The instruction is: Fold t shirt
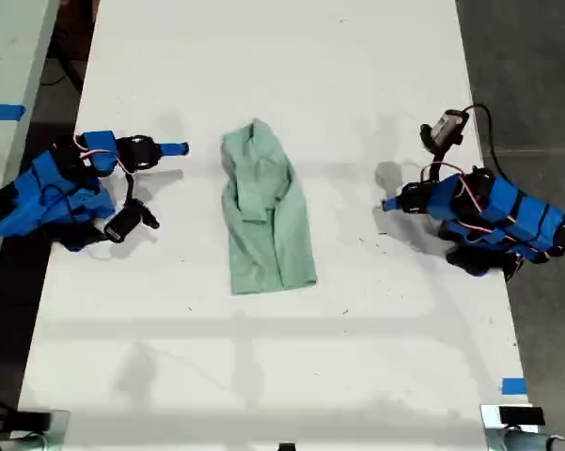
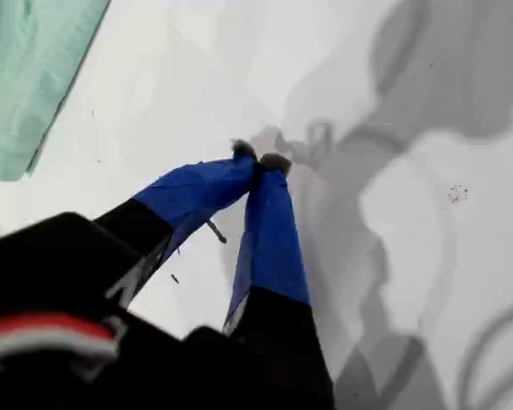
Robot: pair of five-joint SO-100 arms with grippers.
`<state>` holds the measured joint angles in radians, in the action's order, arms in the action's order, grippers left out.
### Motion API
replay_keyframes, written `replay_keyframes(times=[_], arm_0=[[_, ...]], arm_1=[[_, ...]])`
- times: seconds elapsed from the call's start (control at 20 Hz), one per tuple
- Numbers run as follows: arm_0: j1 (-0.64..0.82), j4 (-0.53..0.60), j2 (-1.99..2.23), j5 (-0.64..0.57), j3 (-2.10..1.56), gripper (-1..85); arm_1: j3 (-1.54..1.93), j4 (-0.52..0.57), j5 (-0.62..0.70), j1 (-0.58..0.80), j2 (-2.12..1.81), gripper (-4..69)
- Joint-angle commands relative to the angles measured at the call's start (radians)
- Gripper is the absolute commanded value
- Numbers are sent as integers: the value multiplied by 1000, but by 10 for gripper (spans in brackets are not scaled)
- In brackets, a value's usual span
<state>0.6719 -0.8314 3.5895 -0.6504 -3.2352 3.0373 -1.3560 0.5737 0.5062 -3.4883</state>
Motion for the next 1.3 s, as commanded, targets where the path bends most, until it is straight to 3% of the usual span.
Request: replay_keyframes(times=[0.0, 0.4, 0.55, 0.6, 0.75, 0.9, 1.05, 1.15, 1.25], arm_0=[[12, -5, 9, 20, -29, -3], [-12, -11, 9, 41, -20, -3], [-91, -69, 6, 189, 91, -3], [-121, -97, -55, 250, 170, -3], [-298, -149, -699, 472, 607, -3], [-529, -357, -1258, 669, 1195, -3], [-658, -502, -1726, 726, 1680, -4], [-706, -563, -1973, 753, 1948, 3], [-759, -565, -2094, 807, 2049, 136]], arm_1=[[40, -11, 0, 6, -12, 14], [35, -17, -38, -6, -12, 8], [-34, -61, -86, -20, -8, 6], [-91, -89, -178, -43, -3, 5], [-459, -75, -314, -163, 336, 5], [-899, -81, -365, -319, 824, 5], [-1200, -55, -368, -443, 1186, 34], [-1379, -55, -353, -502, 1411, 117], [-1514, -46, -334, -545, 1598, 163]])
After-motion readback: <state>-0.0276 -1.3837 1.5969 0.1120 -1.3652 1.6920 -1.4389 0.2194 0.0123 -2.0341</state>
